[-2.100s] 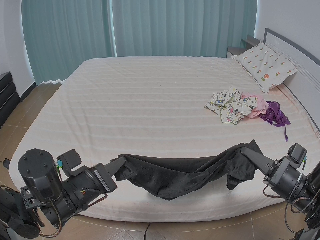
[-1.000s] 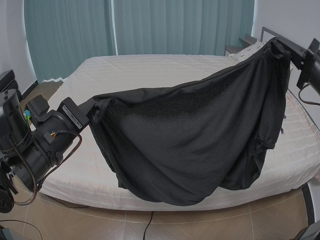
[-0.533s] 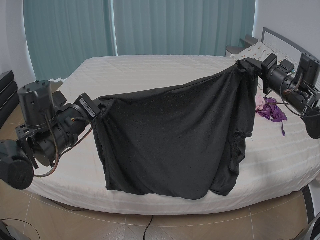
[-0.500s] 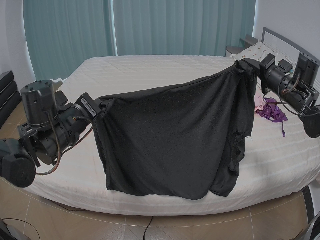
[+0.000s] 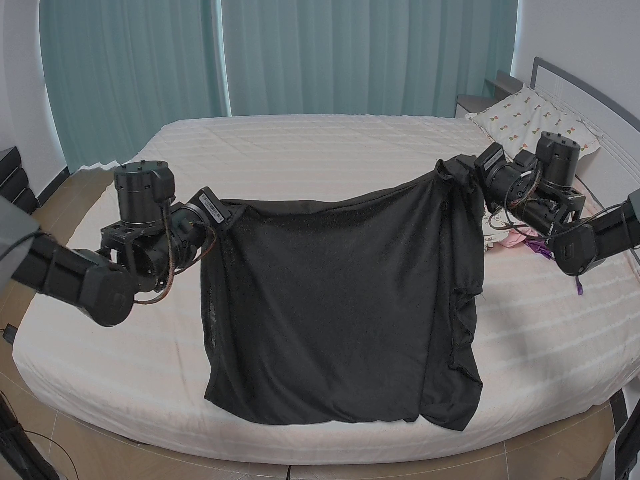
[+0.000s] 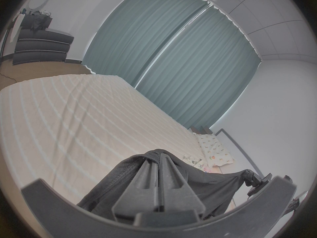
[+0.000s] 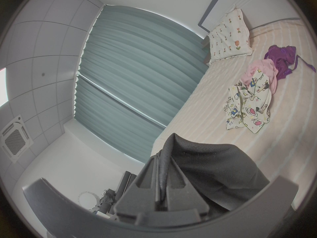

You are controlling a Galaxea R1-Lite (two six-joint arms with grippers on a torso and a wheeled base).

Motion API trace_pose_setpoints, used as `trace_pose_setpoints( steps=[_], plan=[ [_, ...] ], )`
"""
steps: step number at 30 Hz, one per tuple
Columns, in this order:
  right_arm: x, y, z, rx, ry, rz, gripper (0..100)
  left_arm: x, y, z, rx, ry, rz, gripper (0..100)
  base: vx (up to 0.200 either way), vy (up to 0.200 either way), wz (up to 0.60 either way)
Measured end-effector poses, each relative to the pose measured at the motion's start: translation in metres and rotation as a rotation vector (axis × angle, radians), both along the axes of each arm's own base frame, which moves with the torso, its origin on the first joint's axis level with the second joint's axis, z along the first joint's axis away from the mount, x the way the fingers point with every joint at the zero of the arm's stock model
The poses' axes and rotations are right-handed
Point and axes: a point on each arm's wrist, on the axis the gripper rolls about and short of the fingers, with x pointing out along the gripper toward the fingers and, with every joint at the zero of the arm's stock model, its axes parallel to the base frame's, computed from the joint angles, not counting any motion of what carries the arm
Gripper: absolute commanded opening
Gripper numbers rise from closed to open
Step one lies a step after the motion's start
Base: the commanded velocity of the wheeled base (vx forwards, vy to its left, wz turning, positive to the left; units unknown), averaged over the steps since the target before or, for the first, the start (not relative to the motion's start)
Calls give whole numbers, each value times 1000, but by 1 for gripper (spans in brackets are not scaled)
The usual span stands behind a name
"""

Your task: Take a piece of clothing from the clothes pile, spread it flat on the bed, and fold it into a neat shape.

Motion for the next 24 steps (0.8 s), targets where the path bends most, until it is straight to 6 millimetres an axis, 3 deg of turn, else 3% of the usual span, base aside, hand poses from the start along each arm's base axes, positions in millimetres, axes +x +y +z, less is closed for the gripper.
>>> trace_pose_setpoints(
  steps=[10,11,12,13,24],
  plan=[
    [38,8,-61,-34,125,-44,0,58,0,-66,38,124,36,0,0,0,0],
    [41,9,-68,-38,137,-52,0,63,0,-72,40,130,39,100,0,0,0],
    [44,10,-73,-41,148,-58,0,68,0,-77,41,135,42,100,0,0,0],
    [46,10,-78,-44,156,-63,100,73,-1,-82,43,140,44,100,0,0,0],
    [75,10,-135,-136,271,-180,100,116,3,-131,156,166,123,100,0,0,0]
  ],
)
